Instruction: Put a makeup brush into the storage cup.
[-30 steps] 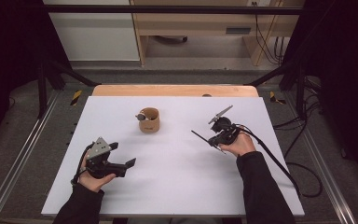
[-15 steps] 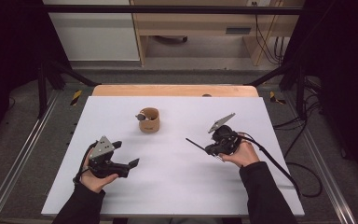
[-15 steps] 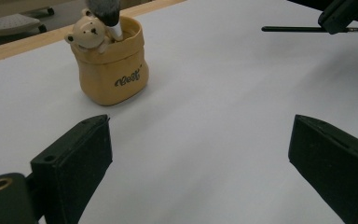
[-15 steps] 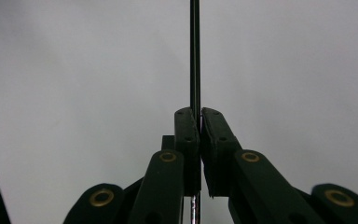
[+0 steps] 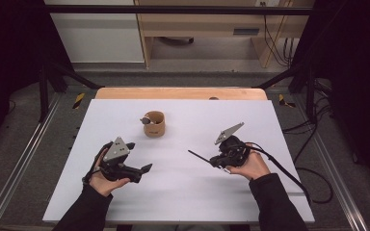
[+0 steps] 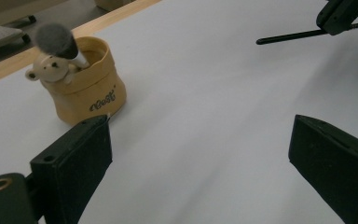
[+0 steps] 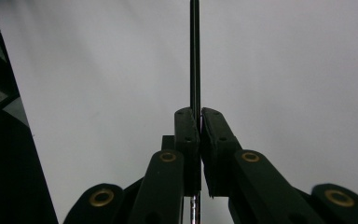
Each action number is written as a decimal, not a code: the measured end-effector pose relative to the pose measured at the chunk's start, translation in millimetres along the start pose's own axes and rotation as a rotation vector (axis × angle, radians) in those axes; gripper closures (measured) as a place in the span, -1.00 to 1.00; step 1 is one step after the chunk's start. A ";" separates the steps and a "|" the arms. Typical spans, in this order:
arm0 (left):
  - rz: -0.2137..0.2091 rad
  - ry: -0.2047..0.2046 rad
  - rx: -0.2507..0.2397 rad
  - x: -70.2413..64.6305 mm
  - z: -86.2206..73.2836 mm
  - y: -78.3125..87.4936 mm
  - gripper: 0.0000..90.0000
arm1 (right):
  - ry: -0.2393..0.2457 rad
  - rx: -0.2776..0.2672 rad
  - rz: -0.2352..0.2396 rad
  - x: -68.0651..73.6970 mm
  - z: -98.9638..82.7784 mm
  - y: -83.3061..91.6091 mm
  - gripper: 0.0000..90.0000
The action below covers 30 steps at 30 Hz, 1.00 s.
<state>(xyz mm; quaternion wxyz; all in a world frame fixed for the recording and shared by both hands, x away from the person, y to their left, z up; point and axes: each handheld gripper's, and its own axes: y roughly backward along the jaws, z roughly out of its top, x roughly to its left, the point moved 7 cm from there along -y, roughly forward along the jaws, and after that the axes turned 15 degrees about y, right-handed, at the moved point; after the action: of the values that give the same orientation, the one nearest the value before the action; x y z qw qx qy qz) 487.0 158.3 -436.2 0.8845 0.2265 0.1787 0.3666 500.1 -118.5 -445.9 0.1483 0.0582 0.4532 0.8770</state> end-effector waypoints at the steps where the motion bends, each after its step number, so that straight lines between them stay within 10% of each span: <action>1: 0.002 -0.013 0.003 -2.2 1.8 -1.2 -0.88 | -0.001 -0.004 0.005 1.1 0.3 -0.2 0.91; 30: -0.047 -0.244 0.110 -58.4 23.5 -29.8 -0.88 | 0.053 -0.019 0.065 19.3 6.4 -4.5 0.91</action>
<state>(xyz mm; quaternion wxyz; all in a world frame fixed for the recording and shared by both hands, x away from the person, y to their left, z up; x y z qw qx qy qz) 476.3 90.6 -423.7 0.8942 0.3134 0.0948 0.3054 484.2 -105.0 -446.5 0.1082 0.0483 0.4463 0.8870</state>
